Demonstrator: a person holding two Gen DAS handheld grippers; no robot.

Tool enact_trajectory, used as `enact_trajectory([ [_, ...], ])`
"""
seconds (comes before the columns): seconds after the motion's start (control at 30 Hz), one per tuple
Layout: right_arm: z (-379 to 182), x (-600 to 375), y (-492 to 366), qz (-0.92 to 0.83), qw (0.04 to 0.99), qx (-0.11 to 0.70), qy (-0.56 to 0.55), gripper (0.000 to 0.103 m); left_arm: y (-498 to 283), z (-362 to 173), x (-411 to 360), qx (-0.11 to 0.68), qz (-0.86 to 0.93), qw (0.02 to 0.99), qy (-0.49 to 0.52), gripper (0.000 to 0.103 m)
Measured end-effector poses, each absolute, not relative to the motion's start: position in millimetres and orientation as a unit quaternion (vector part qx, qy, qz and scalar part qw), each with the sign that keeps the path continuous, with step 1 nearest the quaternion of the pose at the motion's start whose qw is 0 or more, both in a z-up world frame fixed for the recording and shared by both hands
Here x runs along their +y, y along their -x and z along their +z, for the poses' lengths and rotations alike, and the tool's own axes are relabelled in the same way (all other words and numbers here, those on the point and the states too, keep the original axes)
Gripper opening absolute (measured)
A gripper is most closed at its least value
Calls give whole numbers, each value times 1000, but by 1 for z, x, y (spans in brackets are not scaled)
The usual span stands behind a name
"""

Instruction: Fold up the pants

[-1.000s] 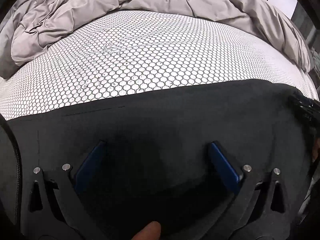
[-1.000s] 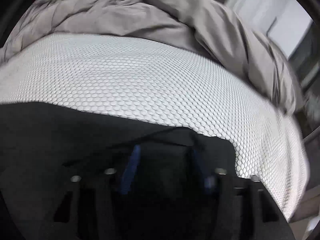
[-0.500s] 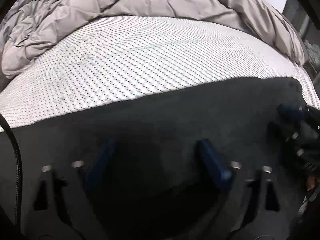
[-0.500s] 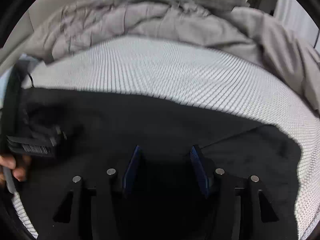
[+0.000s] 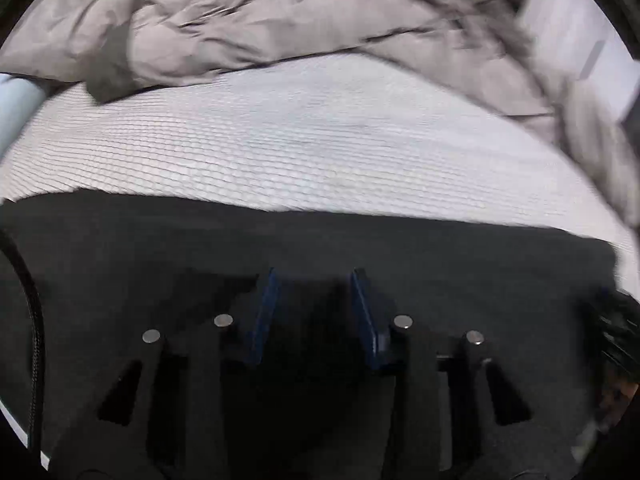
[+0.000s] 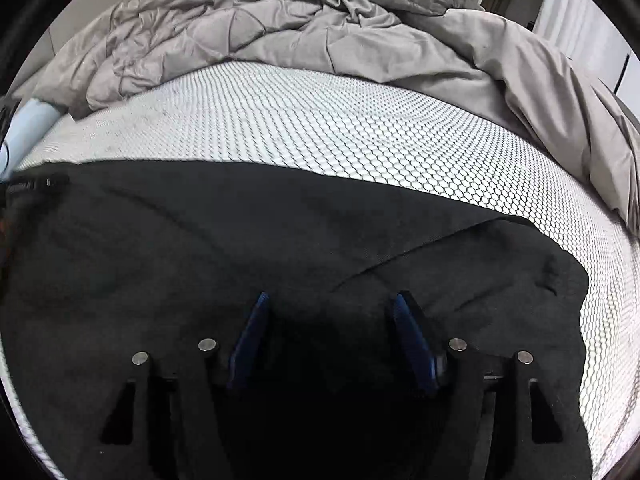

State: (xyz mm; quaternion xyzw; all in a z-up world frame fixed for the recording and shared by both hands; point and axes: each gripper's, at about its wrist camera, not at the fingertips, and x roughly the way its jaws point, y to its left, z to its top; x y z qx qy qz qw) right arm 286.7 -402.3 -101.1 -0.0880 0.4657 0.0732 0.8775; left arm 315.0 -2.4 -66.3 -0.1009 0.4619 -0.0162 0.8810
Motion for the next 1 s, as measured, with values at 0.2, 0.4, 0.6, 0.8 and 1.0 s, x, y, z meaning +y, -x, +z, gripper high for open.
enact_trajectory([
  [0.2, -83, -355, -257, 166, 877, 444, 80, 66, -262, -77, -101, 472, -126, 873, 3, 36],
  [0.4, -113, -326, -247, 181, 848, 474, 151, 67, -237, -83, -84, 473, -85, 877, 4, 36],
  [0.6, -109, -385, -246, 98, 857, 485, 145, 77, -201, -79, -13, 464, 14, 886, 11, 38],
  [0.8, -89, -408, -236, 49, 876, 467, 111, 75, -173, -61, -41, 449, -38, 893, 24, 44],
  [1.0, -92, -327, -220, 230, 845, 471, 103, 76, -168, -67, -119, 447, -183, 875, -27, 71],
])
